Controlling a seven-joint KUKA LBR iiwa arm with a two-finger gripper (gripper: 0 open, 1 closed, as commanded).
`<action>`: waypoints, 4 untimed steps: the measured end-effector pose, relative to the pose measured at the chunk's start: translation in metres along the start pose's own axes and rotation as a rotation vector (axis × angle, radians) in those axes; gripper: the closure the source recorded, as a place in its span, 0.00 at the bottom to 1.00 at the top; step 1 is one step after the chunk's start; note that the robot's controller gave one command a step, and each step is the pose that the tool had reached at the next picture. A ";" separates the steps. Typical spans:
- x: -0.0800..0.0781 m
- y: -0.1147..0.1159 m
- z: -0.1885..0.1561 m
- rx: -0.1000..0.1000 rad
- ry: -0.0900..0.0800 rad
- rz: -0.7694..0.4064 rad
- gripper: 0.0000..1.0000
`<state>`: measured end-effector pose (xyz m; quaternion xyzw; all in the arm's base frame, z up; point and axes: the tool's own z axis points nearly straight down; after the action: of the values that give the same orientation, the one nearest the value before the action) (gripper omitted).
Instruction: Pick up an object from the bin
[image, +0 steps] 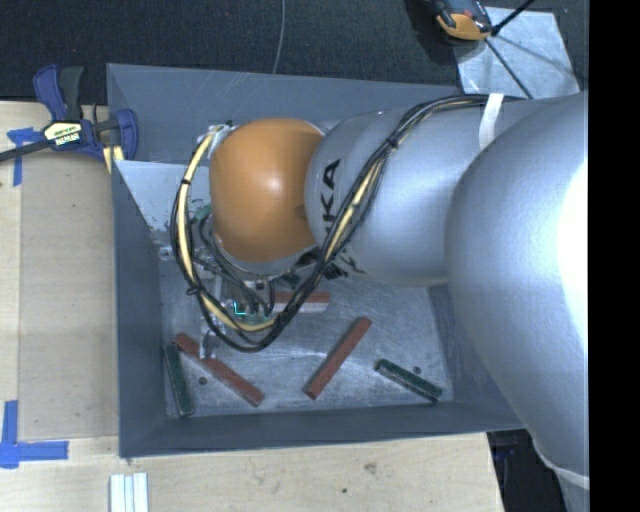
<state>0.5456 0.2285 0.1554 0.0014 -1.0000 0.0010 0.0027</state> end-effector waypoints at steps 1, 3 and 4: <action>-0.002 -0.001 -0.005 -0.003 -0.008 0.003 0.00; 0.024 -0.002 0.071 -0.002 -0.005 0.256 0.00; 0.033 -0.004 0.041 -0.004 -0.008 0.432 0.00</action>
Offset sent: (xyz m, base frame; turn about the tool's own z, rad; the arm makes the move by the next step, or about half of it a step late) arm -0.0378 -0.0113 -0.0854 0.2906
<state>0.5126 0.2245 0.1147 -0.2127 -0.9771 -0.0007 -0.0014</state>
